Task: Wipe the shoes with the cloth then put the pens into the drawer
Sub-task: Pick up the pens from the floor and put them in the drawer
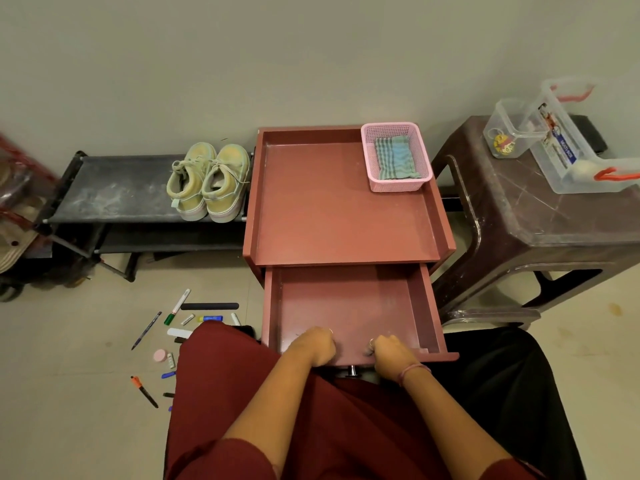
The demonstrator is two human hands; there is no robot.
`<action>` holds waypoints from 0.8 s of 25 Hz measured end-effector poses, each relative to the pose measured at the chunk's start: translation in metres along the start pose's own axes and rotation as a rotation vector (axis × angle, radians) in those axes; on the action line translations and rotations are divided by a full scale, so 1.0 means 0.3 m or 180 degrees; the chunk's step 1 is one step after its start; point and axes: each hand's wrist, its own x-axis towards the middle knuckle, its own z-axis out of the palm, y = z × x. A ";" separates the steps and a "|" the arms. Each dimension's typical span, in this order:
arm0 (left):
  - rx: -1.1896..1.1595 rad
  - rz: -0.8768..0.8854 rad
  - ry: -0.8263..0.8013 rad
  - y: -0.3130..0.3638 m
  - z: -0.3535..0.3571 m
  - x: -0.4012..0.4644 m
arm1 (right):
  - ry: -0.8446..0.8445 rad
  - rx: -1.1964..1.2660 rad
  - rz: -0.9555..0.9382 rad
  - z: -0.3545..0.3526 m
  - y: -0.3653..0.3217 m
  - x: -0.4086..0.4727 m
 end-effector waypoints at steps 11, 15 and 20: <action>-0.1492 -0.0585 0.2362 -0.492 -0.422 -0.158 | 0.0409 0.0005 -0.0393 -0.091 -0.247 0.075; -0.1738 -0.0828 0.2603 -0.730 -0.456 -0.199 | 0.0597 0.0129 -0.0785 -0.160 -0.480 0.129; -0.2081 -0.1313 0.2646 -1.033 -0.390 -0.177 | 0.0485 0.0483 -0.1324 -0.161 -0.847 0.281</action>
